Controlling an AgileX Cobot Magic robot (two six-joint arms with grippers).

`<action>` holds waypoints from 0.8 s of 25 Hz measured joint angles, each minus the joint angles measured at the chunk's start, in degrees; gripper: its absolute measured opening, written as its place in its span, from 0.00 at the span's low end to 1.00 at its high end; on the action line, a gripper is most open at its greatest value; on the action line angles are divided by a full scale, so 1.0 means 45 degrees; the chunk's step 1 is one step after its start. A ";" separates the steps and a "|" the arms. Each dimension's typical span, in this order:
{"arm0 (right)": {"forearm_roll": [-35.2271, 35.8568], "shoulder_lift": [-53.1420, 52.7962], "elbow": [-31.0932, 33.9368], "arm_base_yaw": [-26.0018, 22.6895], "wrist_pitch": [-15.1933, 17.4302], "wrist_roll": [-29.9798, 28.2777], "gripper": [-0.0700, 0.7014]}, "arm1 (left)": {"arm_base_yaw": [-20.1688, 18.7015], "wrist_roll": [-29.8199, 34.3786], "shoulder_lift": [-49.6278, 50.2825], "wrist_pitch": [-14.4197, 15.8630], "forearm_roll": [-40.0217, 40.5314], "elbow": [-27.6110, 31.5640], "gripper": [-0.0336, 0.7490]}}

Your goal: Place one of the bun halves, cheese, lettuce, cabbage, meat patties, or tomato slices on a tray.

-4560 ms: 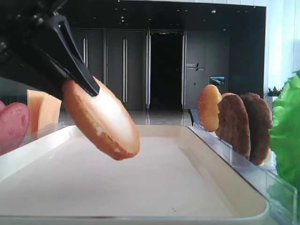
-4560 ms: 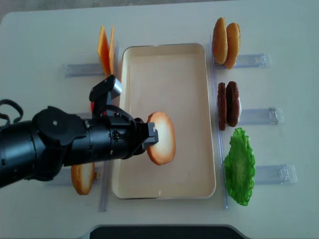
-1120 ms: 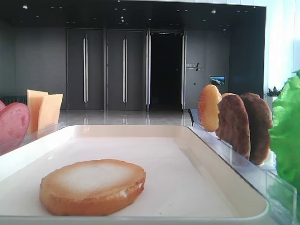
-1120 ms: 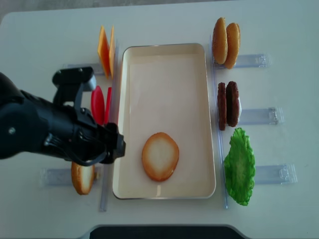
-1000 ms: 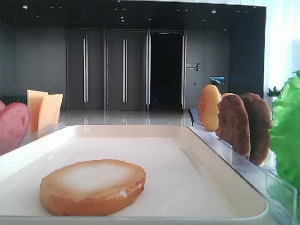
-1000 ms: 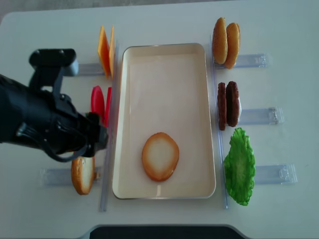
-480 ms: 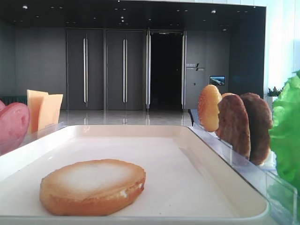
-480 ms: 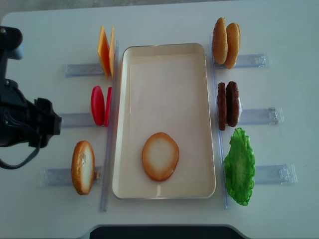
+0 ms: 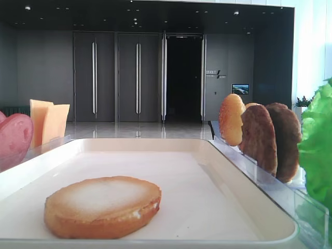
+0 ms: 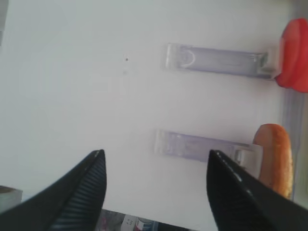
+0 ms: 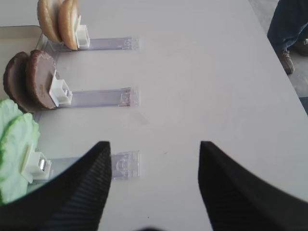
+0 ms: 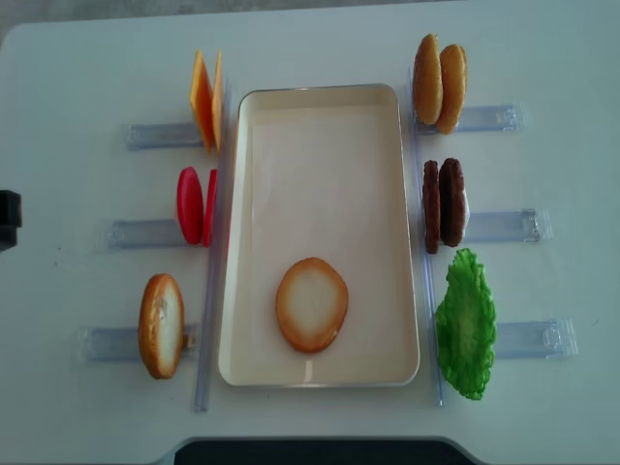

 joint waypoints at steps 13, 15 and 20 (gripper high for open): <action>0.0000 0.0000 0.0000 0.0000 0.0000 0.0000 0.59 | 0.0864 0.1519 -0.5392 0.0052 -0.1178 0.3932 0.55; 0.0000 0.0000 0.0000 0.0000 0.0000 0.0000 0.59 | 0.0864 0.1519 -0.6861 0.0079 -0.1190 0.4669 0.51; 0.0000 0.0000 0.0000 0.0000 0.0000 0.0000 0.59 | 0.0867 0.1519 -0.9890 -0.0092 -0.1429 0.5276 0.44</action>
